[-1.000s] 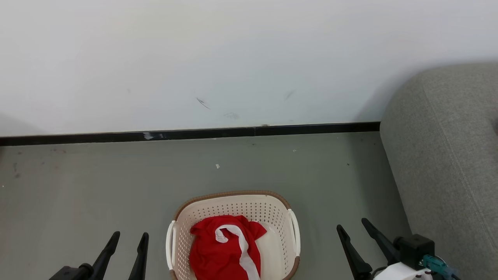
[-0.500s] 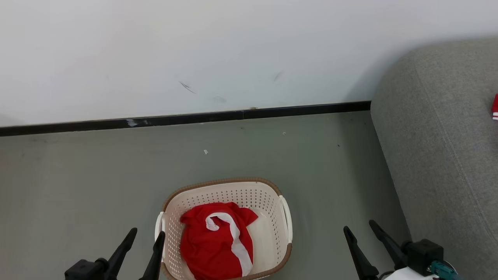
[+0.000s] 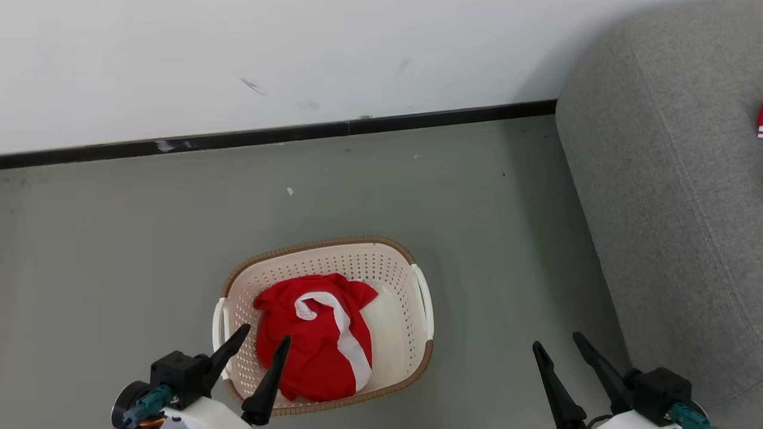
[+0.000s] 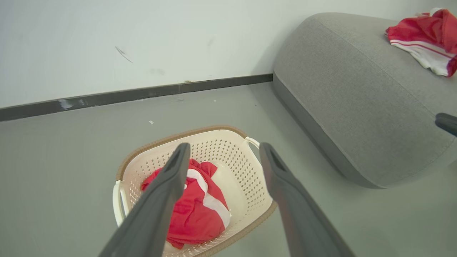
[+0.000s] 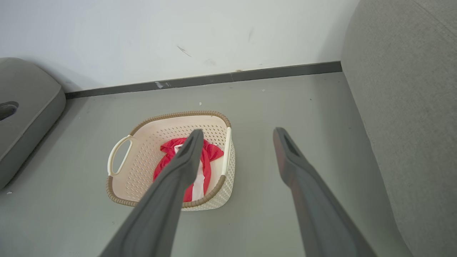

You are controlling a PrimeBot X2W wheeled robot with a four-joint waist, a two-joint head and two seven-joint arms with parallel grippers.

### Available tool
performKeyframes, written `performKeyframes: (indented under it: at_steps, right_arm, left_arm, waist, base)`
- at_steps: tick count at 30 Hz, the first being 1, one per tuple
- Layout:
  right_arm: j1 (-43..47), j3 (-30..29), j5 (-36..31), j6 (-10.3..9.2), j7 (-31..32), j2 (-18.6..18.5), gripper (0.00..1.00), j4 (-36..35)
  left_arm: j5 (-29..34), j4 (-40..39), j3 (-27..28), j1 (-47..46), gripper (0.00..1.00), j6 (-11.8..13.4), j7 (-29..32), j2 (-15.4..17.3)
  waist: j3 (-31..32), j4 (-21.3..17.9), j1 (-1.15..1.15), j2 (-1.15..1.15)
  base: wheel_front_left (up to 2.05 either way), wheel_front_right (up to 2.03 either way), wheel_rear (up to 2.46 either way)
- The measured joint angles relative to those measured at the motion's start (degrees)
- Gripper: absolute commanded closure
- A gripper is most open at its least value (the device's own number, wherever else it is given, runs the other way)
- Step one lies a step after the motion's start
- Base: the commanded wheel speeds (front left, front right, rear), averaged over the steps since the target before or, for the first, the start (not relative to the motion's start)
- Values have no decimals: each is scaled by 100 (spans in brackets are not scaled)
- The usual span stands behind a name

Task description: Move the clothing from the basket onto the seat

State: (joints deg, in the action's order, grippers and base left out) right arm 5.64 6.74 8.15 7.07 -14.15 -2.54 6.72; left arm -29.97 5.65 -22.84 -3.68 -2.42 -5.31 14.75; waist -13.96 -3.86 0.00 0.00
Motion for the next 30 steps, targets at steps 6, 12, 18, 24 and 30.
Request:
performKeyframes:
  at_steps: [6, 12, 18, 24, 30]
  right_arm:
    - [-24, -22, 1, 0, 0, 9, 0, -162]
    - [-104, -22, 12, 0, -1, 15, 0, -254]
    - [-288, 101, 312, 0, -3, 15, 0, -326]
    - [-537, 210, 490, 0, -4, 18, 0, -415]
    - [-906, 336, 664, 0, -4, 16, 0, -503]
  left_arm:
    - [42, 214, -85, -393, 0, 1, 345, -46]
    - [154, 386, -204, -767, 0, 11, 687, -67]
    - [275, 576, -342, -1251, 0, 38, 1120, -67]
    - [612, 778, -487, -1779, 0, 125, 1573, 23]
    - [946, 925, -593, -2431, 0, 183, 1962, 93]
  waist:
    - [-369, -118, 0, 0]
    - [-700, -223, 0, 0]
    - [-1100, -354, 0, 0]
    - [-1488, -496, 0, 0]
    - [-1912, -675, 0, 0]
  base:
    - [0, 0, 0]
    - [0, 0, 0]
    - [0, 0, 0]
    - [0, 0, 0]
    - [0, 0, 0]
